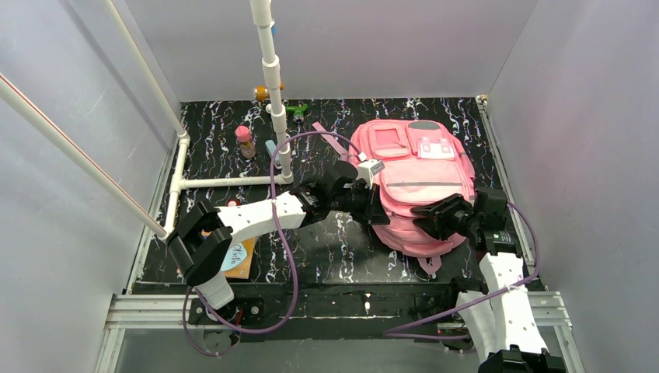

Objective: Pack the student bag
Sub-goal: Unzip the student bag at the center of the board.

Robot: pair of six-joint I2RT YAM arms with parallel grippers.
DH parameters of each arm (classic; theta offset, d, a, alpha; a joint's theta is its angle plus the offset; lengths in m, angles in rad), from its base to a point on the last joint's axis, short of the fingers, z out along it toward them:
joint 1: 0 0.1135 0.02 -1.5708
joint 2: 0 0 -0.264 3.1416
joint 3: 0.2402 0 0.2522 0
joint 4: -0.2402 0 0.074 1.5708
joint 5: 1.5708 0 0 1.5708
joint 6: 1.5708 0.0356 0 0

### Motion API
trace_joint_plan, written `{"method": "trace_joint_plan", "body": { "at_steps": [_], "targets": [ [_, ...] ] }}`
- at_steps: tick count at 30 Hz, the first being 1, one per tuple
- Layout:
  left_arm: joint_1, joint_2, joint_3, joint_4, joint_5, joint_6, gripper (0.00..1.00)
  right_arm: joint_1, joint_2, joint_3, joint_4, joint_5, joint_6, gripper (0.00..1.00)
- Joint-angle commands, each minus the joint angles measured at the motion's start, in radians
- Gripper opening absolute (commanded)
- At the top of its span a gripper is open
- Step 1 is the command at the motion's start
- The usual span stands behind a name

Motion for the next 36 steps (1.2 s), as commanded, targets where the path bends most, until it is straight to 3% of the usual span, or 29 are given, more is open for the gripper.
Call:
{"method": "trace_joint_plan", "body": {
  "at_steps": [1,3,6,7,14,18,25,31,35,36],
  "targets": [
    [-0.019,-0.037,0.026,0.052,0.063,-0.005,0.00,0.003,0.020,0.017,0.125,0.035,0.014,0.41],
    [-0.019,-0.042,0.015,0.053,0.064,-0.008,0.00,0.002,0.033,0.037,0.108,0.066,-0.012,0.33],
    [-0.018,-0.064,-0.001,0.042,0.049,0.020,0.00,0.001,0.035,0.052,0.071,0.112,-0.060,0.03],
    [-0.016,-0.071,-0.002,0.027,0.031,0.038,0.00,0.001,0.032,0.055,0.063,0.117,-0.066,0.01],
    [0.076,-0.065,0.029,-0.203,-0.197,0.210,0.00,0.002,-0.005,0.029,0.034,0.079,-0.070,0.01],
    [0.146,-0.007,0.057,-0.230,-0.318,0.256,0.00,0.001,-0.025,0.024,0.036,0.057,-0.061,0.01],
    [0.161,0.116,0.222,-0.283,-0.486,0.398,0.00,0.001,-0.017,0.065,-0.015,0.041,-0.130,0.01],
    [0.206,0.226,0.342,-0.362,-0.528,0.465,0.00,0.001,0.008,0.075,-0.014,-0.034,-0.206,0.01],
    [0.208,0.223,0.373,-0.395,-0.488,0.483,0.00,0.003,0.014,0.078,0.014,-0.063,-0.237,0.01],
    [0.208,0.208,0.370,-0.406,-0.475,0.481,0.04,0.003,0.014,0.070,0.039,-0.077,-0.233,0.01]
  ]
}}
